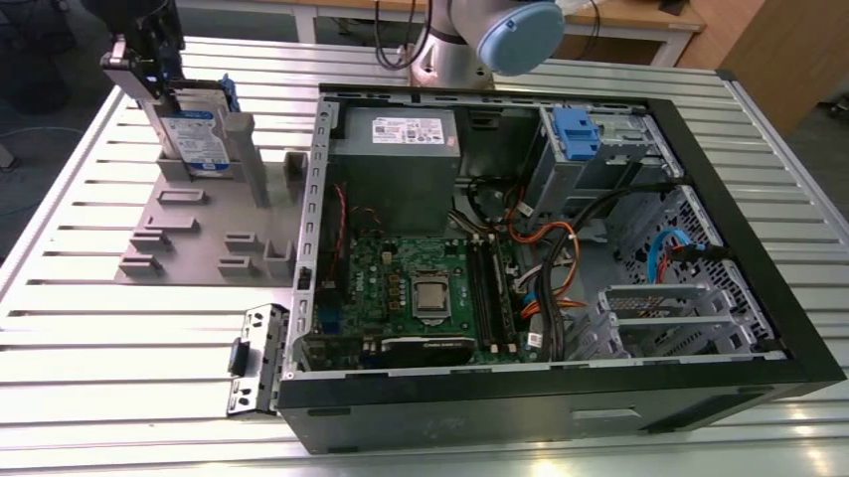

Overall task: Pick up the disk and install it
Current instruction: 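Pick up the disk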

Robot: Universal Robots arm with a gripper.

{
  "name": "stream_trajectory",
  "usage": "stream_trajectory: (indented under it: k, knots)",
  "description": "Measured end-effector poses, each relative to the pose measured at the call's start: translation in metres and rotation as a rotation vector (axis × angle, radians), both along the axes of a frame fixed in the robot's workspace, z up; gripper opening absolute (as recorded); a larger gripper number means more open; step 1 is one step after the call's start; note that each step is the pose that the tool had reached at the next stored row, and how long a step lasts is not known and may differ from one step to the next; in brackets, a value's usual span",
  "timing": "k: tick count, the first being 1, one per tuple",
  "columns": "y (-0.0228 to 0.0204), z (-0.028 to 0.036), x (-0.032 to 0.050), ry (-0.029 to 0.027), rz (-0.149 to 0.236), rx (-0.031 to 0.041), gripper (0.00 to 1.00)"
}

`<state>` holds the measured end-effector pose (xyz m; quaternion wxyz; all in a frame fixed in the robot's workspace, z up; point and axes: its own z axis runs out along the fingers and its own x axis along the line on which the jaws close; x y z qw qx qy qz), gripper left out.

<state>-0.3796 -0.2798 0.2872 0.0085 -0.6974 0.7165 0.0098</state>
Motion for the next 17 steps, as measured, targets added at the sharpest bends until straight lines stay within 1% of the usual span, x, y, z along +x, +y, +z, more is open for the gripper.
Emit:
stream_trajectory:
  k: [7, 17]
  knots:
    - [0.0, -0.0122, -0.0007, 0.0, 0.0, 0.0, 0.53]
    - [0.0, -0.0131, -0.0007, 0.0001, 0.0, 0.0, 0.53]
